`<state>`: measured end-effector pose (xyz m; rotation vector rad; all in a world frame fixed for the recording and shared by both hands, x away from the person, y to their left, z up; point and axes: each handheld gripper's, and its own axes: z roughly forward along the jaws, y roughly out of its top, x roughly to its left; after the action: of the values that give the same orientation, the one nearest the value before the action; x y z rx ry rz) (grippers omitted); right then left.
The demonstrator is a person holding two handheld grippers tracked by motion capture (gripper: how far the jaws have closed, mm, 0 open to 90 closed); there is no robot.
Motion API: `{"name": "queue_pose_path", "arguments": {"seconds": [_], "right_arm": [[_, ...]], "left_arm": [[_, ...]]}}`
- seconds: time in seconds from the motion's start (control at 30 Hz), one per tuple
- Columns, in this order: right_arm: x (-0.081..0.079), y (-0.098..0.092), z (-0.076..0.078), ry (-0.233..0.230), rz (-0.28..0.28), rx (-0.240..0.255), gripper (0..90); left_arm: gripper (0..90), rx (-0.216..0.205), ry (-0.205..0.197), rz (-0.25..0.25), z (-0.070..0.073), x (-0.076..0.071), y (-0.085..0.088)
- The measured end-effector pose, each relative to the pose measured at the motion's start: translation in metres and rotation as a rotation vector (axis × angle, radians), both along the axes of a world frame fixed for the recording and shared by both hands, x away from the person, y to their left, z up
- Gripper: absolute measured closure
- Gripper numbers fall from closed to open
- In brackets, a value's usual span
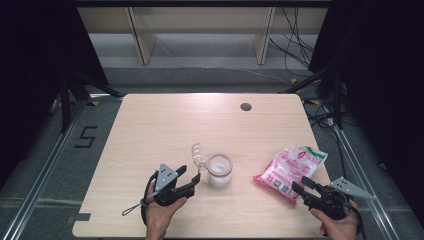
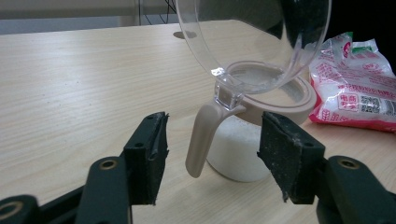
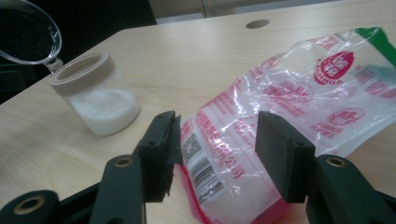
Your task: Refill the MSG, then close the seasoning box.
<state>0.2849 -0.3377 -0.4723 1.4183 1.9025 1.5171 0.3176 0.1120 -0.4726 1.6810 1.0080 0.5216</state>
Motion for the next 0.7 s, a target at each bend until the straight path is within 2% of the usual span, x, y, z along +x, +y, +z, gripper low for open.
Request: {"name": "queue_pose_path", "arguments": {"seconds": [0.03, 0.07, 0.13, 0.17, 0.2, 0.23, 0.27, 0.3, 0.4, 0.43, 0.5, 0.6, 0.63, 0.7], "right_arm": [[0.001, -0.002, -0.001, -0.02, 0.019, -0.036, 48.7], [0.0, -0.001, 0.0, -0.015, 0.019, -0.054, 48.6], [-0.002, 0.0, 0.001, 0.002, 0.028, -0.04, 48.5], [-0.001, 0.0, 0.0, -0.017, 0.029, -0.049, 48.5], [-0.004, 0.003, 0.0, 0.001, 0.022, -0.015, 48.5], [-0.005, 0.004, 0.0, 0.005, 0.021, -0.015, 48.5], [-0.004, 0.002, -0.001, -0.023, 0.041, -0.032, 48.5], [-0.005, 0.003, -0.001, -0.011, 0.043, -0.026, 48.5], [-0.006, 0.004, -0.001, -0.026, 0.055, -0.05, 48.5], [-0.007, 0.005, -0.001, -0.034, 0.042, -0.049, 48.5], [-0.008, 0.005, -0.001, -0.014, 0.056, -0.07, 48.5], [-0.01, 0.008, -0.001, -0.009, 0.059, -0.053, 48.6], [-0.008, 0.006, -0.001, -0.033, 0.071, -0.077, 48.6], [-0.008, 0.006, -0.001, -0.03, 0.078, -0.08, 48.5]], "left_arm": [[43.4, 0.008, -0.001, 0.001, 0.001, 0.001, 0.001], [44.7, 0.005, -0.008, 0.001, 0.001, 0.002, 0.001], [48.3, 0.021, -0.014, -0.001, 0.003, 0.002, 0.002], [49.5, 0.029, -0.02, -0.004, 0.004, 0.003, 0.003], [51.0, 0.032, -0.025, -0.002, 0.005, 0.003, 0.003], [53.2, 0.037, -0.033, -0.005, 0.005, 0.004, 0.003], [54.2, 0.045, -0.036, -0.005, 0.006, 0.004, 0.003], [55.4, 0.045, -0.029, -0.002, 0.006, 0.004, 0.003], [59.5, 0.048, -0.029, -0.013, 0.005, 0.006, 0.004], [61.0, 0.04, -0.032, -0.013, 0.005, 0.007, 0.004], [64.5, 0.042, -0.03, -0.013, 0.005, 0.007, 0.005], [69.5, 0.06, -0.039, -0.019, 0.006, 0.007, 0.005], [70.7, 0.059, -0.039, -0.02, 0.006, 0.008, 0.005], [73.5, 0.07, -0.055, -0.017, 0.006, 0.009, 0.005]]}}
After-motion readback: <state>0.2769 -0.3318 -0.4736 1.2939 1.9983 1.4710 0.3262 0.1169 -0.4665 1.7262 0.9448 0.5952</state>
